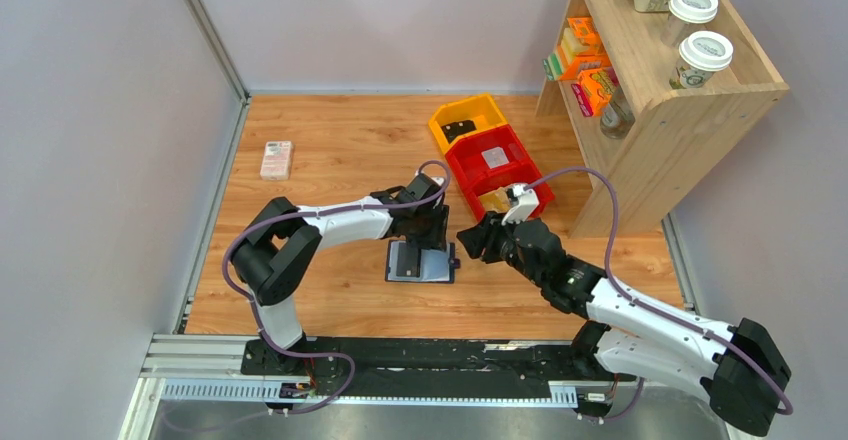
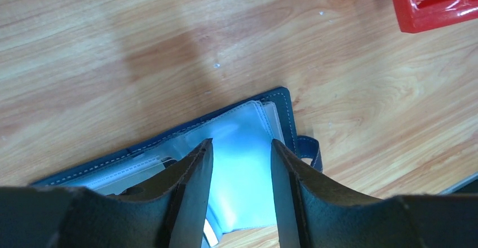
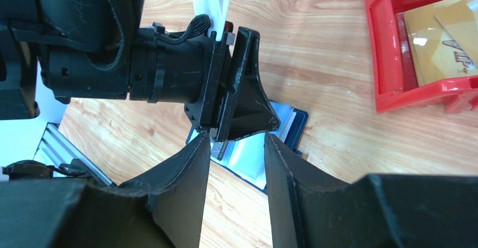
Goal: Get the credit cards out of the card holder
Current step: Remove the credit card from the card holder.
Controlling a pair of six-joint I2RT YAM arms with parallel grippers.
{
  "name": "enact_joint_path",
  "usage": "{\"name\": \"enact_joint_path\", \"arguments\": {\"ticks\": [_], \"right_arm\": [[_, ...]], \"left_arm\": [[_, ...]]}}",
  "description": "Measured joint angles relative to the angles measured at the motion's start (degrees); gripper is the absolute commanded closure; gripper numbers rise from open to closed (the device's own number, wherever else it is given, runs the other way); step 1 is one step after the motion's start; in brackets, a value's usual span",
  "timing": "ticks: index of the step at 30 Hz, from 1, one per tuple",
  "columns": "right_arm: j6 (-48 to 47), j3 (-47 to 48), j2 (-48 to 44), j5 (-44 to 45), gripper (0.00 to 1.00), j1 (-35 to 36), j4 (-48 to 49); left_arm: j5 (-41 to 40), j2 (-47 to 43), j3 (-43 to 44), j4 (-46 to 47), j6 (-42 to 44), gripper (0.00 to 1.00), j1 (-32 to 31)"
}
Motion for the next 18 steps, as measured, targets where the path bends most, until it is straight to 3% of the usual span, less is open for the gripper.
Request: {"name": "enact_joint_path", "arguments": {"ticks": [9, 18], "right_arm": [[0.0, -0.8, -0.2, 1.4, 0.60, 0.0, -0.3], [-1.6, 0.2, 3.3, -3.4, 0.66, 0.0, 0.0]], "left_arm": [[3.5, -1.6, -0.6, 3.5, -2.1, 0.51, -0.6], [4.1, -13.3, -6.5, 4.8, -3.9, 0.59, 3.7]]}}
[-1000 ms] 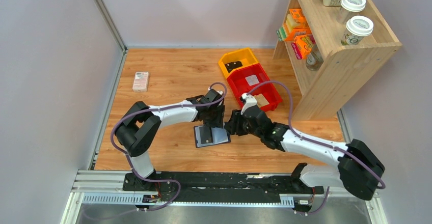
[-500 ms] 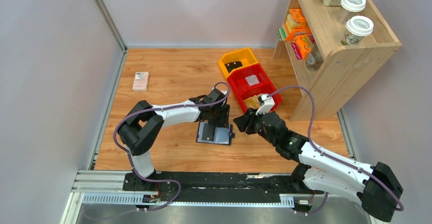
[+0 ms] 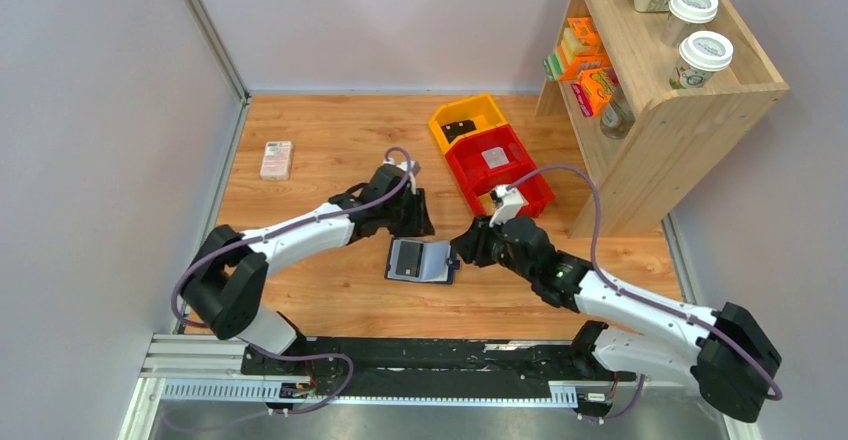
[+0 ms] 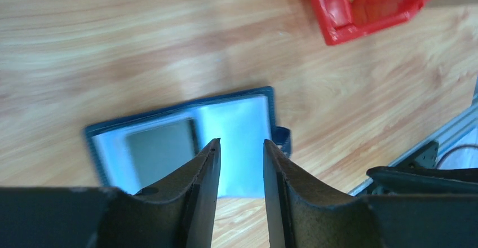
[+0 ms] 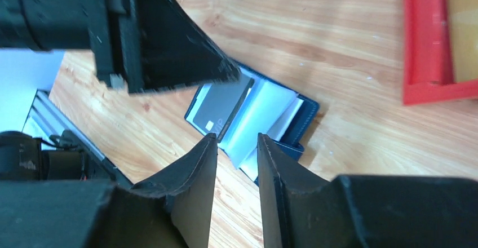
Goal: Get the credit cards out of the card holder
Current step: Remove the credit card from the card holder.
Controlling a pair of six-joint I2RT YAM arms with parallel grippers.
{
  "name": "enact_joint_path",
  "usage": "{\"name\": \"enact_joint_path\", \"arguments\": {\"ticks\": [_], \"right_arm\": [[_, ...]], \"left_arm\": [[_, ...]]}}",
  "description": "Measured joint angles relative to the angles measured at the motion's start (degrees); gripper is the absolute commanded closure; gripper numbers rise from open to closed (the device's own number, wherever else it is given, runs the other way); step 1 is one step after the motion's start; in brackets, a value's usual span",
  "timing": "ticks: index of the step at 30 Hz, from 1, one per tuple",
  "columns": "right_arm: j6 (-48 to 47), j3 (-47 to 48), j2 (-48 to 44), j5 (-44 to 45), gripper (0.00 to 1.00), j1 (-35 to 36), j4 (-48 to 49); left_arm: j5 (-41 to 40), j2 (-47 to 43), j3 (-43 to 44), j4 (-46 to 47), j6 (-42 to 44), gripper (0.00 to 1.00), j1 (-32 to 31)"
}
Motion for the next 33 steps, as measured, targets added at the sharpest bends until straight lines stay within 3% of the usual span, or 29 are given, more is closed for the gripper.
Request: {"name": "enact_joint_path", "arguments": {"ticks": [6, 13, 21, 28, 33], "right_arm": [[-0.5, 7.3, 12.5, -8.0, 0.68, 0.7, 1.2], [2.3, 18.5, 28.6, -11.6, 0.67, 2.1, 2.3], [9.8, 17.6, 35.1, -10.4, 0.58, 1.7, 1.5], [13.1, 16.0, 38.3, -10.6, 0.58, 0.1, 2.8], [13.5, 15.9, 40.7, -12.7, 0.60, -0.6, 5.8]], "left_arm": [[-0.4, -9.5, -7.4, -2.7, -0.2, 0.59, 9.0], [-0.5, -14.0, -12.3, -6.2, 1.4, 0.58, 11.2], [3.4, -9.9, -13.3, -5.3, 2.1, 0.59, 11.4], [6.1, -4.7, -13.5, -3.5, 2.1, 0.62, 11.4], [6.6, -3.9, -14.6, -2.7, 2.0, 0.70, 11.4]]}}
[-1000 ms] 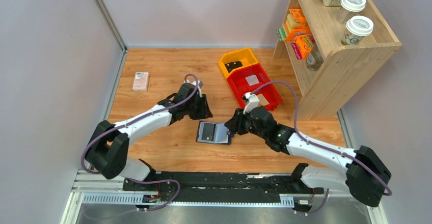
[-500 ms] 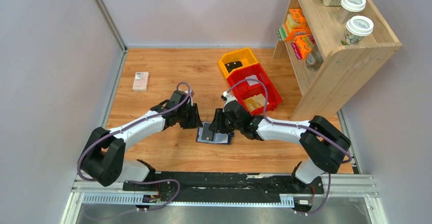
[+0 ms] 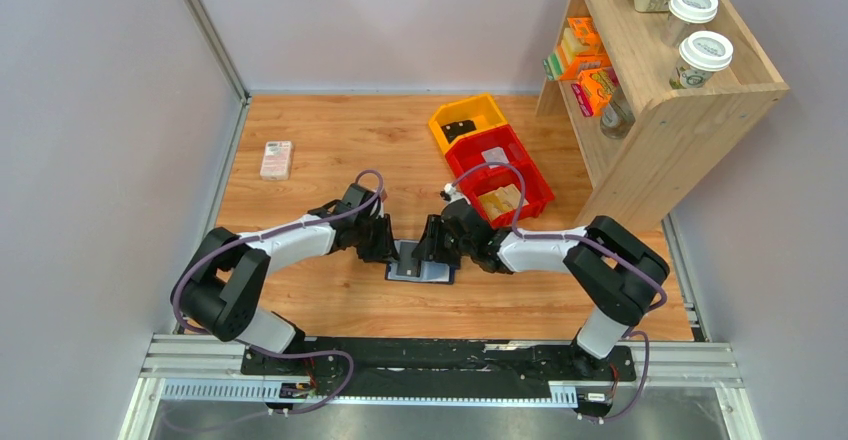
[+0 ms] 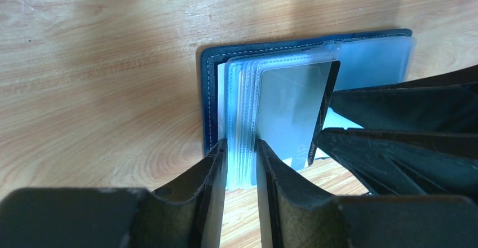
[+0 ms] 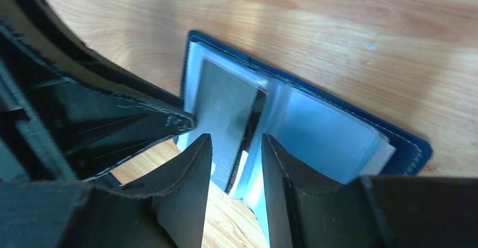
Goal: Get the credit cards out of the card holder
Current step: Remove the credit card from the card holder.
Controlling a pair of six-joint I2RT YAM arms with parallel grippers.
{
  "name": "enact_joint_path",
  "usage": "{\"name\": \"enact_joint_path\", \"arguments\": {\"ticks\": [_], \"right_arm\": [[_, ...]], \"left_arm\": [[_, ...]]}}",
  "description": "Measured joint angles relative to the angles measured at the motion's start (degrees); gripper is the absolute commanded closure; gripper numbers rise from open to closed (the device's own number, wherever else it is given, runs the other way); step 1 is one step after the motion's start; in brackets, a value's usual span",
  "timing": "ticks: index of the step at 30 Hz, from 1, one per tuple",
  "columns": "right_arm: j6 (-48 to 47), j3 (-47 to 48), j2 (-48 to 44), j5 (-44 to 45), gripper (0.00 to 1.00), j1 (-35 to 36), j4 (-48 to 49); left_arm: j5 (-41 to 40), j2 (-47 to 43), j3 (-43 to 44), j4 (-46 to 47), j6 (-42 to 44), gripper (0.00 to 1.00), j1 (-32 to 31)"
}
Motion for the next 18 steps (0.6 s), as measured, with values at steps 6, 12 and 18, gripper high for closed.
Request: {"name": "enact_joint_path", "arguments": {"ticks": [6, 12, 18], "right_arm": [[-0.9, 0.0, 0.3, -2.5, 0.65, -0.2, 3.7], [-2.0, 0.0, 1.1, -4.3, 0.73, -0.9, 5.5], [-1.8, -2.3, 1.1, -6.9, 0.84, -2.1, 12.0]], "left_arm": [[0.5, 0.1, -0.8, 1.0, -0.2, 0.79, 0.3], [0.7, -0.2, -1.2, 1.3, -0.3, 0.82, 0.5], [0.7, -0.2, -1.2, 1.0, -0.3, 0.86, 0.6]]}}
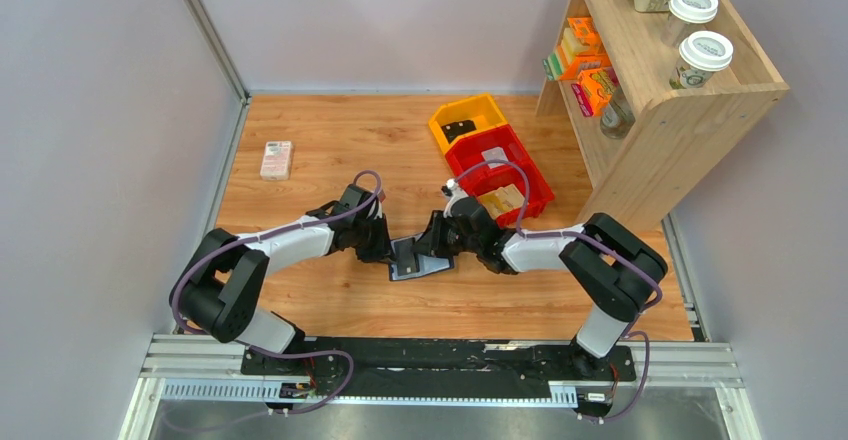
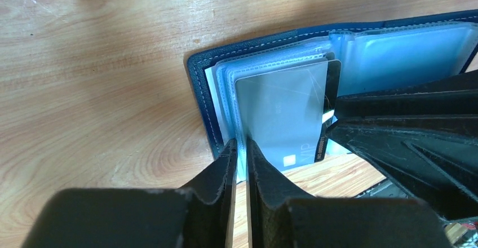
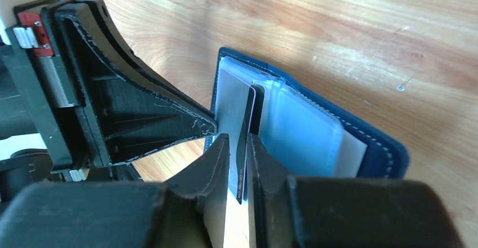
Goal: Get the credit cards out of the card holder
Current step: Remove the credit card from the card holder.
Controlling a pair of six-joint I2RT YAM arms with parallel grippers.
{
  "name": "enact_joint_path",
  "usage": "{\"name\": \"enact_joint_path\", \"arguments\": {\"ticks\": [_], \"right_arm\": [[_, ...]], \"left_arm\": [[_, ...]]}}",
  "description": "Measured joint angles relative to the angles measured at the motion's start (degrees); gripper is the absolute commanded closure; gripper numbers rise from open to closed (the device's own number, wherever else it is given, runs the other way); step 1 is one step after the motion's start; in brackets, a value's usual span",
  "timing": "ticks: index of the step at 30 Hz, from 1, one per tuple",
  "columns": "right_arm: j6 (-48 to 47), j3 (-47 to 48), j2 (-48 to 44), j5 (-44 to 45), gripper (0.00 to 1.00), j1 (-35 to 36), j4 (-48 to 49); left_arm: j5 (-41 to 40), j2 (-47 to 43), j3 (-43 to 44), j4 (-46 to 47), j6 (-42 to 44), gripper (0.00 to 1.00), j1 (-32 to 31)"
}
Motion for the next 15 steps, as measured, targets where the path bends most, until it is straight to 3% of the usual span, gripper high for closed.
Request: {"name": "enact_joint_path", "arguments": {"ticks": [5, 15], "right_arm": [[0.7, -1.4, 0.3, -3.5, 0.91, -0.9, 5.4], [1.3, 0.9, 6.6, -9.3, 0.85, -1.9, 10.1]], "left_arm": [[0.1, 0.0, 0.0, -0.1, 0.0, 0.92, 0.1], [0.0, -0.2, 0.1, -0.7, 0.1, 0.97, 0.3]]}}
